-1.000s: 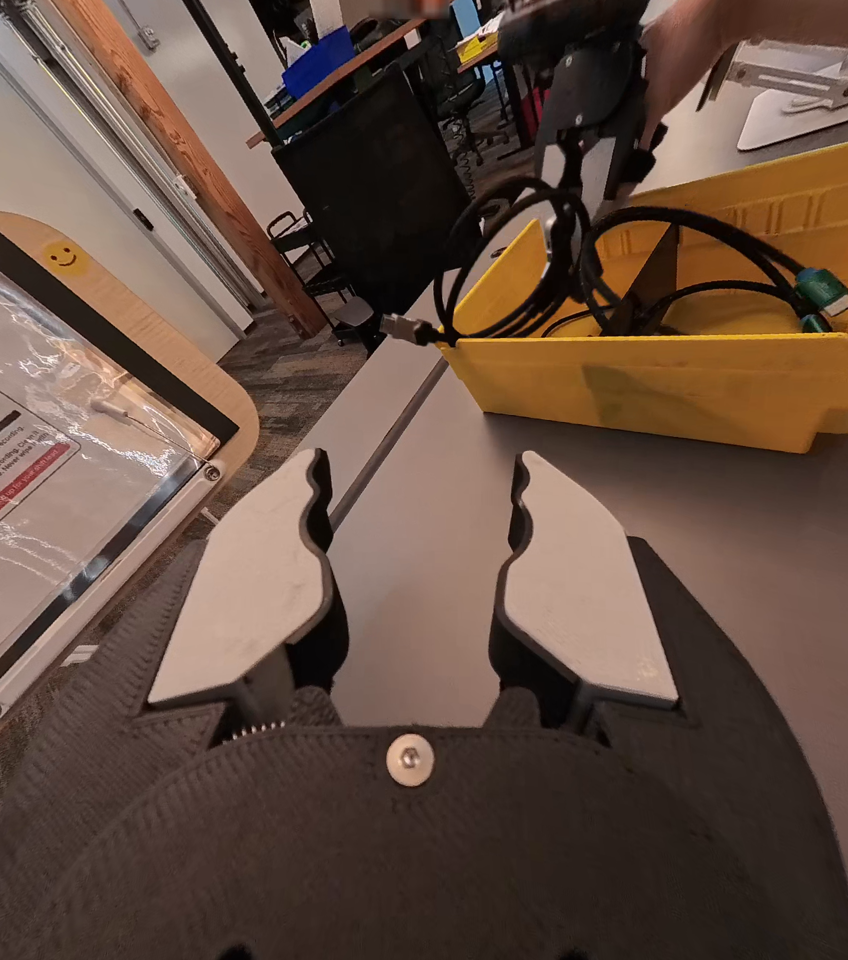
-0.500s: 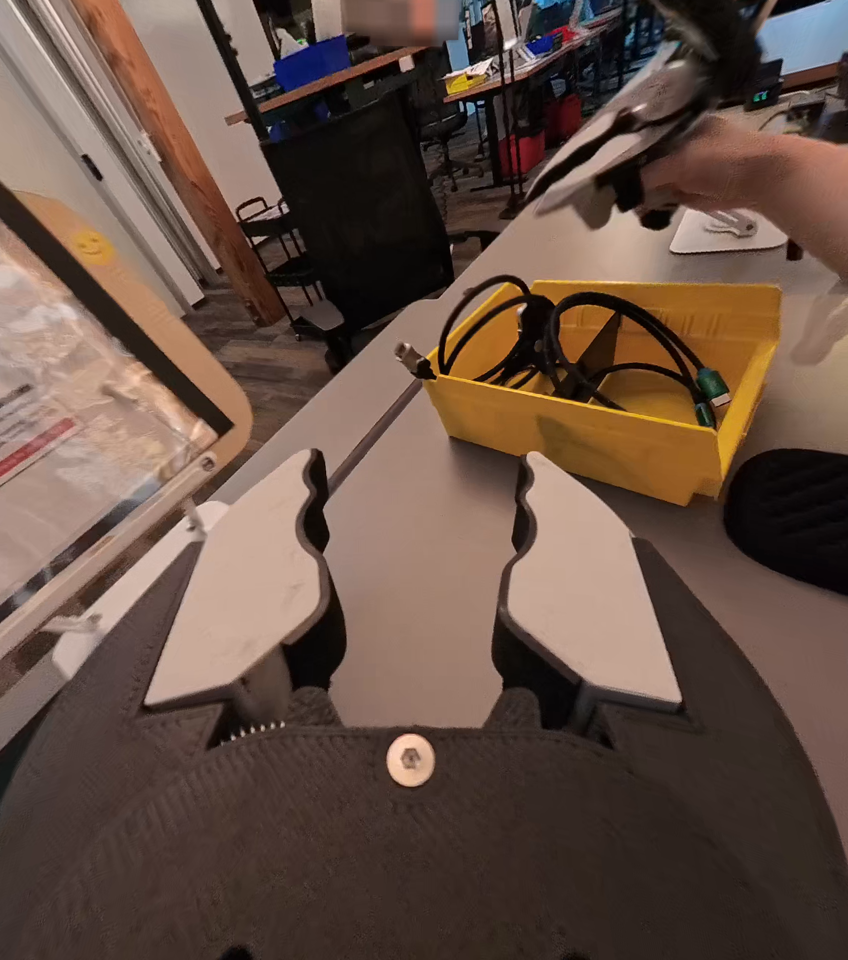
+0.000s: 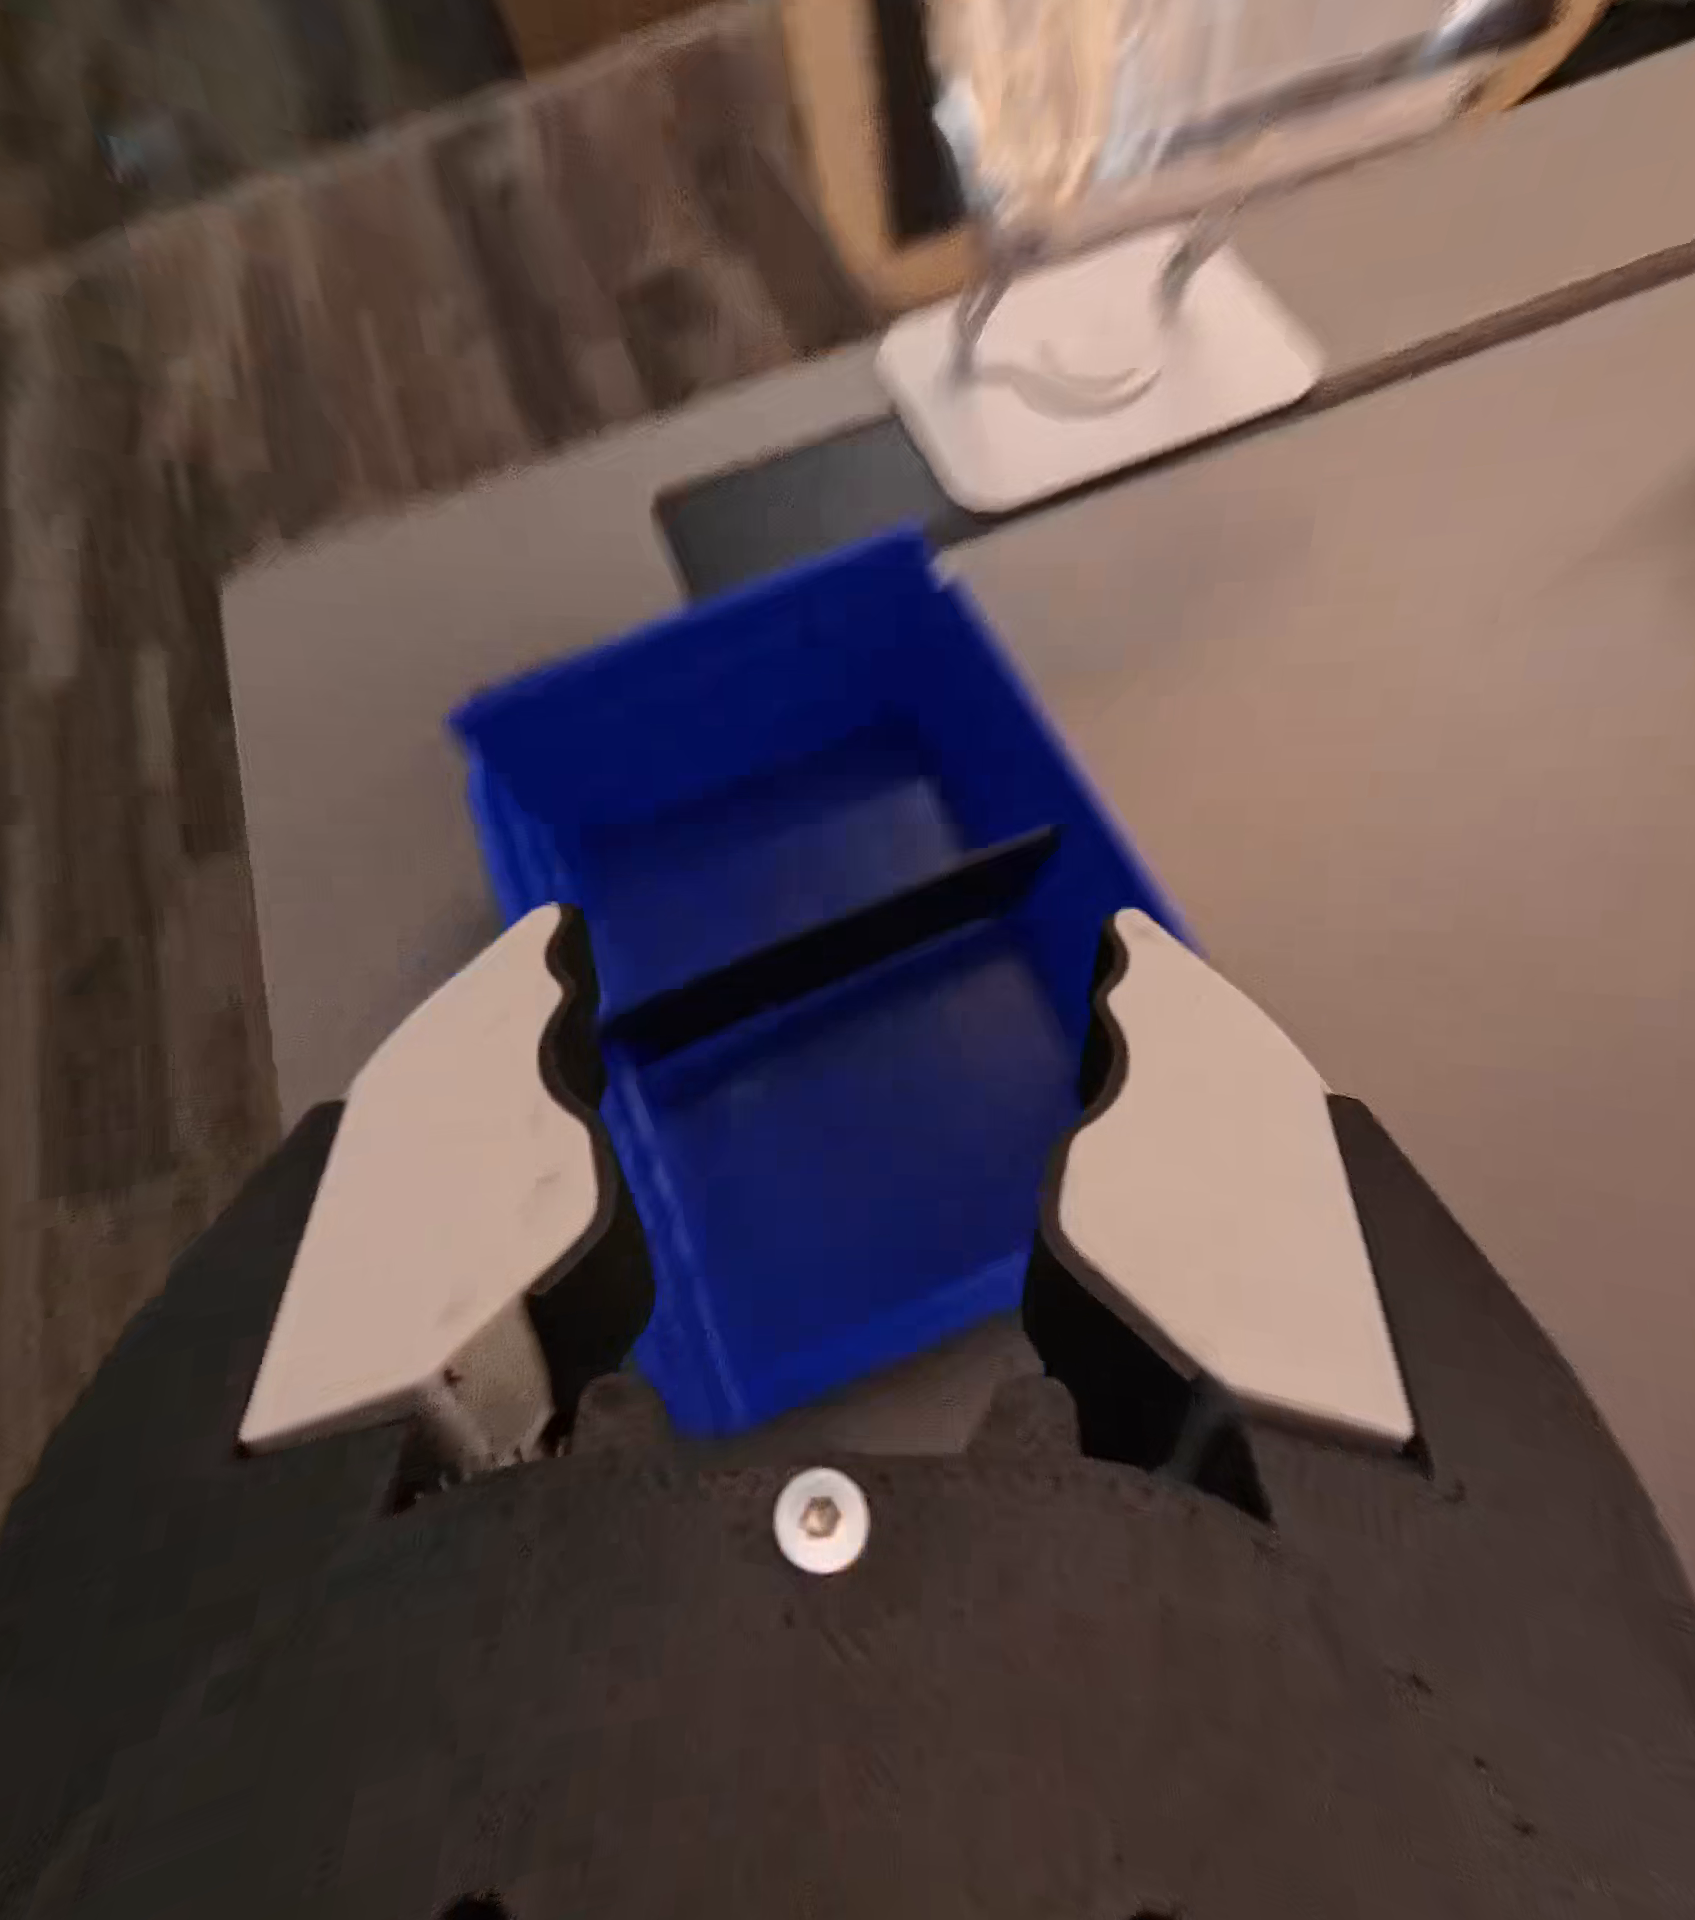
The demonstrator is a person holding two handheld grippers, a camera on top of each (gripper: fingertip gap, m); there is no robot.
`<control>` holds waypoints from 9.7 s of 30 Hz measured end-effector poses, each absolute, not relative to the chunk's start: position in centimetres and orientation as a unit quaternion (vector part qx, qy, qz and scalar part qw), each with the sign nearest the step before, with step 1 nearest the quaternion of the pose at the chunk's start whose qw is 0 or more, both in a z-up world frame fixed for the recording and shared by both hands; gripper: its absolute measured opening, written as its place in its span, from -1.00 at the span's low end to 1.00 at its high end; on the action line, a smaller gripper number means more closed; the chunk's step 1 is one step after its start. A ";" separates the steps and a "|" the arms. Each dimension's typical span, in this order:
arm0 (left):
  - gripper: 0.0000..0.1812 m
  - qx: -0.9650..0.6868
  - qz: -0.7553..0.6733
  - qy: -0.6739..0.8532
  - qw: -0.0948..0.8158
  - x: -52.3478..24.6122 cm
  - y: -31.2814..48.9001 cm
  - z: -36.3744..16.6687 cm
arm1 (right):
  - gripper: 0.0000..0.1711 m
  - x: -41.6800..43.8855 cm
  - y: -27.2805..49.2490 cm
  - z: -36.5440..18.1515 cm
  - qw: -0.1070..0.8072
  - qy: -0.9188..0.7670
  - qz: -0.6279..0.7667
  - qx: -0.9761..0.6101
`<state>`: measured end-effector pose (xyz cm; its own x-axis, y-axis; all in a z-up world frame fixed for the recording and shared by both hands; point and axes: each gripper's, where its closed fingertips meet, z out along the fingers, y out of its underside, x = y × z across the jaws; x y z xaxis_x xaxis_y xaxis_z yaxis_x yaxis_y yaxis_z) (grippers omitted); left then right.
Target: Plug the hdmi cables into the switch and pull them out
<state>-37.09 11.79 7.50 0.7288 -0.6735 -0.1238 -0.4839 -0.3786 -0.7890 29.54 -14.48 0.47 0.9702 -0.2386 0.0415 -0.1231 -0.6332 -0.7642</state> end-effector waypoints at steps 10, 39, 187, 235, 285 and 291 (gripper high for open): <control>0.08 -0.909 -0.086 0.202 0.355 -51.8 14.7 -0.6 | -0.34 31.7 -16.5 -8.9 0.266 0.160 0.003 -0.951; -0.81 -0.916 -0.051 0.358 0.174 -44.7 11.7 -11.5 | -0.73 26.3 -15.6 -13.0 0.113 0.062 0.090 -0.988; -0.75 -0.770 -0.354 0.526 0.074 -6.4 2.2 -8.4 | -0.92 31.8 -28.3 -12.7 0.148 0.347 0.087 -0.922; -0.91 -0.930 -0.254 0.026 0.263 -47.9 19.8 -7.2 | -0.93 28.5 -16.5 -14.5 0.013 0.218 0.073 -0.973; -0.55 -0.811 -0.248 0.232 0.477 -40.8 18.0 4.8 | -0.32 25.6 -7.4 7.1 0.413 0.015 -0.098 -0.906; -0.60 -0.841 -0.212 0.261 0.423 -39.7 20.1 0.2 | -0.22 16.9 -5.8 22.3 0.766 -0.046 -0.197 -0.611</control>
